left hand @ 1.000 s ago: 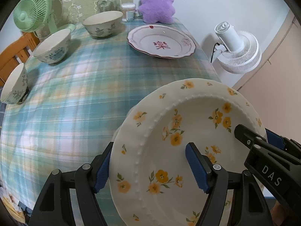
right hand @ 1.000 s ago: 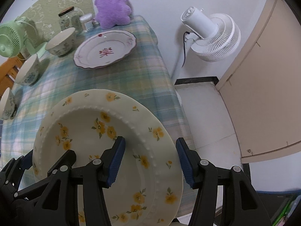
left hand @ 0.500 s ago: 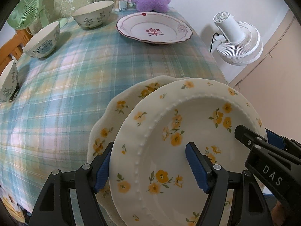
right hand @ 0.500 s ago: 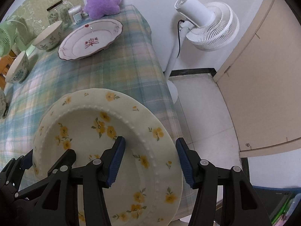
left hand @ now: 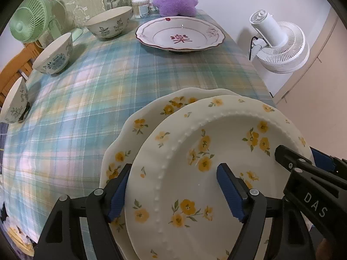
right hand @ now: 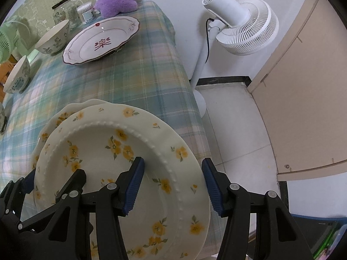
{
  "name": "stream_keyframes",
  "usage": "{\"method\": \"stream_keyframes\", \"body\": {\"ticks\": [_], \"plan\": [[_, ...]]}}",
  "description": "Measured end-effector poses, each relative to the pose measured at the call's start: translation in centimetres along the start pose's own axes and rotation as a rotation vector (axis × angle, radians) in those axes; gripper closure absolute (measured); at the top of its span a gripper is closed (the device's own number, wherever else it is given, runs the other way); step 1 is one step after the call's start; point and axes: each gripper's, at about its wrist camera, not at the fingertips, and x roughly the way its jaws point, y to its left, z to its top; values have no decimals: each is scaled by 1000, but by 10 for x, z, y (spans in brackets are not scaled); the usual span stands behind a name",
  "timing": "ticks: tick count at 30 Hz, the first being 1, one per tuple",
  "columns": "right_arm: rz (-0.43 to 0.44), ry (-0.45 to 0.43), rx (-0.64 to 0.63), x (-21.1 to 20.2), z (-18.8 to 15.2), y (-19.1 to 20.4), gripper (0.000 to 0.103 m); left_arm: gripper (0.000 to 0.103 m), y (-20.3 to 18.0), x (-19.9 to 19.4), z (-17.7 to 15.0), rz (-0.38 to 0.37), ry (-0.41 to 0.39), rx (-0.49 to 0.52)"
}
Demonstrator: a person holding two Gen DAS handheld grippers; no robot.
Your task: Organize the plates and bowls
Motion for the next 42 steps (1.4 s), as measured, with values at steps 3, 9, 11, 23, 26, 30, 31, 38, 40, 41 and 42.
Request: {"method": "stream_keyframes", "body": {"ticks": [3,9,11,23,26,30,31,38,40,41,42], "plan": [[8,-2,8,1,0,-2,45,22,-1,1,1,18,1,4],[11,7,6,-2,-5,-5,44,21,-12,3,2,96,8,43],[3,9,23,-5,-7,-9,45,21,-11,3,2,101,11,42],[28,37,40,-13,-18,-10,64,23,7,-17,-5,25,64,20],[27,37,39,-12,-17,-7,64,23,9,-18,-6,15,67,10],[39,37,3,-9,-13,0,64,23,8,-20,-5,26,59,7],[45,38,-5,-8,-12,2,64,23,9,-20,-4,28,57,5],[67,48,-54,0,-3,10,64,23,11,-20,-1,44,47,-32],[70,46,-66,0,-2,11,64,23,11,-20,-1,50,46,-44],[72,45,-73,1,-1,12,64,23,11,-20,-1,52,46,-48],[75,45,-80,1,-1,12,64,23,11,-20,-2,53,46,-55]]}}
